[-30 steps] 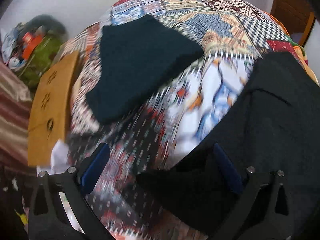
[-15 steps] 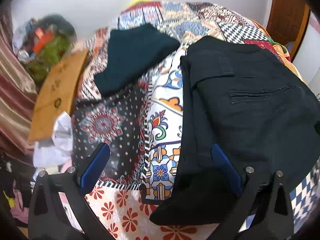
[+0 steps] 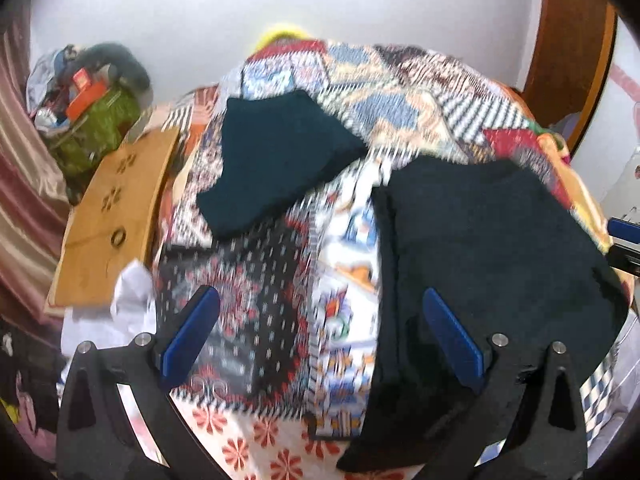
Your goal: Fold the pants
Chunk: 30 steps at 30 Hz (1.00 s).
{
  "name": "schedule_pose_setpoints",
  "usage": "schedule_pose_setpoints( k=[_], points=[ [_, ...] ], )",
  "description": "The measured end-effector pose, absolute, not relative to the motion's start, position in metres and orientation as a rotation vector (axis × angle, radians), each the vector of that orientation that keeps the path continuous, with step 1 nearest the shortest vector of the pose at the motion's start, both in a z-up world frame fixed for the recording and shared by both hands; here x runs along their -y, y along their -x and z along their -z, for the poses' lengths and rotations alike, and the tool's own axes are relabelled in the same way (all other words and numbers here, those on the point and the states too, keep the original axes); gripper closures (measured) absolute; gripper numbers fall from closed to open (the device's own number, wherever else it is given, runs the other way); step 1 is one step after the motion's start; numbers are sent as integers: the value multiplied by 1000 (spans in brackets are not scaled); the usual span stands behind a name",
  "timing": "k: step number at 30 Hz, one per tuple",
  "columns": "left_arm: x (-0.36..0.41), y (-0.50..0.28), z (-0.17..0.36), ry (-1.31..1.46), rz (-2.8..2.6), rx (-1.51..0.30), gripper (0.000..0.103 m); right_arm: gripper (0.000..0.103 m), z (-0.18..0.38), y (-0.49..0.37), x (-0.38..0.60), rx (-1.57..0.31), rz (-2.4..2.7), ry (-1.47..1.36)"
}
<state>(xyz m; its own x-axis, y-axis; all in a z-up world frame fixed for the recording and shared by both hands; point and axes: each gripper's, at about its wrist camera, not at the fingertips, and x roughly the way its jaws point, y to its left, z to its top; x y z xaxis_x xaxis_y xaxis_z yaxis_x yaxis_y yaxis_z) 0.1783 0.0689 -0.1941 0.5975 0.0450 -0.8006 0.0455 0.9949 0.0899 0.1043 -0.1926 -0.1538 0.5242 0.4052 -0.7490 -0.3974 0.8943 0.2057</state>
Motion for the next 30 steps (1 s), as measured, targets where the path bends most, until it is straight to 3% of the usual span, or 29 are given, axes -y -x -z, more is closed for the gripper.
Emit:
schedule_pose_setpoints(
  k=[6,11,13,17,21,30],
  points=[
    [-49,-222,189,-104,104,-922,1,41,154,-147,187,-878,-475,12],
    [-22,-257,212,-129,199,-1006,25,54,169,-178,173,-928,-510,41],
    [-15,-265,219,-138,225,-1023,34,66,176,-189,166,-953,-521,63],
    [-4,-276,228,-181,241,-1024,46,79,190,-201,155,-969,-552,113],
    [-4,-279,234,-206,210,-1007,47,85,194,-197,153,-923,-534,175],
    [0,-269,222,-244,180,-979,47,83,189,-204,164,-979,-520,141]
  ],
)
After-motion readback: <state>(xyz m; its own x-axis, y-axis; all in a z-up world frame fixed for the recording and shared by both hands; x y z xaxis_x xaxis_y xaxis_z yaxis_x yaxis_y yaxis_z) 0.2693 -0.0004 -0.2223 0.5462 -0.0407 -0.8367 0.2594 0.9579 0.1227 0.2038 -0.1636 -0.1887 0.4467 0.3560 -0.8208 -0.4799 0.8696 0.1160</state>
